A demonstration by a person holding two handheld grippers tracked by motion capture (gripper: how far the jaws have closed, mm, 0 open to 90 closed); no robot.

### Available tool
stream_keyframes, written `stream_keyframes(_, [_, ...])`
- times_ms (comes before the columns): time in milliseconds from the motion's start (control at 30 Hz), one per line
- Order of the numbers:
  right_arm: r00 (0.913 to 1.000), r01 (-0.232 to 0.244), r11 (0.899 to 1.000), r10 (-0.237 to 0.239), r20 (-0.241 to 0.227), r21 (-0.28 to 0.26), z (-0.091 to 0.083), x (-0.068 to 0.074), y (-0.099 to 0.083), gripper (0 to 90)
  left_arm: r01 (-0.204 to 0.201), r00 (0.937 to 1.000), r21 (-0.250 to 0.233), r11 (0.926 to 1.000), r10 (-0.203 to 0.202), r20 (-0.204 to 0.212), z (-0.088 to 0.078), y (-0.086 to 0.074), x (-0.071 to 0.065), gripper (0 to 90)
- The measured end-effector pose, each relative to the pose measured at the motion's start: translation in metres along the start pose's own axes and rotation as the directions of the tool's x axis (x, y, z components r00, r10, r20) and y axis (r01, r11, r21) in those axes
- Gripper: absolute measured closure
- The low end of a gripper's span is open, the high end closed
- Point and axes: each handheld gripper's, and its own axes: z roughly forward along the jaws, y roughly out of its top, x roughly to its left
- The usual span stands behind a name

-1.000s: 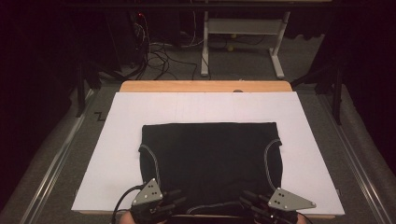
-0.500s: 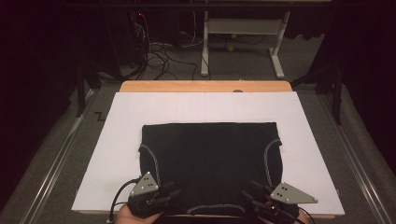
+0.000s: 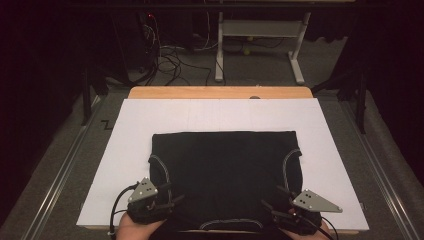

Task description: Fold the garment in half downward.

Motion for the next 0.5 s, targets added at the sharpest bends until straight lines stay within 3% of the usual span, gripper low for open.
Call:
stream_keyframes(267, [0.9994, -0.026, 1.0, 0.027, 0.024, -0.017, 0.003, -0.008, 0.001, 16.1, 0.0, 0.9991, -0.012, 0.9999, -0.001, -0.043, 0.001, 0.0, 0.012, 16.7])
stream_keyframes(367, [0.999, -0.029, 0.999, 0.03, 0.035, -0.02, 0.003, -0.011, 0.002, 12.3, 0.027, 0.9987, -0.011, 0.9996, -0.028, -0.043, 0.001, 0.001, 0.02, 11.2])
stream_keyframes(500, [0.9974, -0.043, 0.999, 0.044, 0.057, -0.025, 0.004, -0.013, 0.005, 0.0, 0.053, 0.9964, -0.041, 0.9978, -0.055, -0.064, -0.004, 0.002, 0.031, 4.9])
